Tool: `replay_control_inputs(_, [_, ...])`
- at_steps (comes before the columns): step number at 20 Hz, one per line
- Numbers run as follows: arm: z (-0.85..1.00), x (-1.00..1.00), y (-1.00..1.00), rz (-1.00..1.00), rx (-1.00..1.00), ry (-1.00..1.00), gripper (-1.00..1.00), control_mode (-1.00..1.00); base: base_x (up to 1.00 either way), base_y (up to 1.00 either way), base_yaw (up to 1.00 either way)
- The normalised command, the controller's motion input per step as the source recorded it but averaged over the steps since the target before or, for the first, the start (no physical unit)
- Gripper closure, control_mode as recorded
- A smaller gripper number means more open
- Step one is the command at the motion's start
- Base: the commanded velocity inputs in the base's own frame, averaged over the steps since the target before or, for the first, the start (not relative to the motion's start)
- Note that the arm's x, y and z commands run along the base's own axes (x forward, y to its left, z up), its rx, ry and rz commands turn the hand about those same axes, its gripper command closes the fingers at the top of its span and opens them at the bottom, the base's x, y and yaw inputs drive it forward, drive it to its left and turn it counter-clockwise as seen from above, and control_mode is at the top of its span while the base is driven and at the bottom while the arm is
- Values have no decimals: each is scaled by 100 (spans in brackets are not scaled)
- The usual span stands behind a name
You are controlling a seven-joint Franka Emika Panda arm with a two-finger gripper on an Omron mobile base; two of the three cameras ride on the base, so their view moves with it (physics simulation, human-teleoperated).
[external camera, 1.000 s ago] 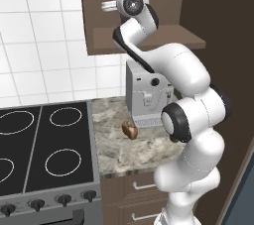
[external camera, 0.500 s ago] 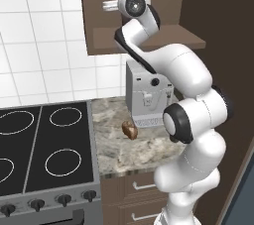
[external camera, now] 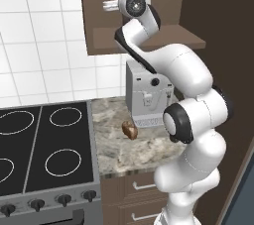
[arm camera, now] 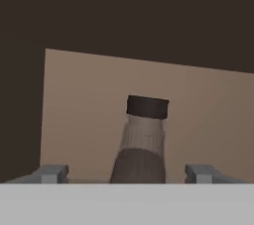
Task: There are various items on the counter. Only move the condiments/shakers into the cabinet.
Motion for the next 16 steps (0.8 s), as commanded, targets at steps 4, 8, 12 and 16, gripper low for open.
replay_control_inputs(4, [0, -6, 0, 0, 0, 0, -100, -100, 0, 0, 0])
replay_control_inputs(8, [0, -63, 0, 0, 0, 0, -100, -100, 0, 0, 0])
replay_control_inputs(12, [-11, -99, 1, -4, 0, -2, -100, -100, 0, 0, 0])
replay_control_inputs(16, [-32, -100, 0, -12, 0, 0, -100, -100, 0, 0, 0])
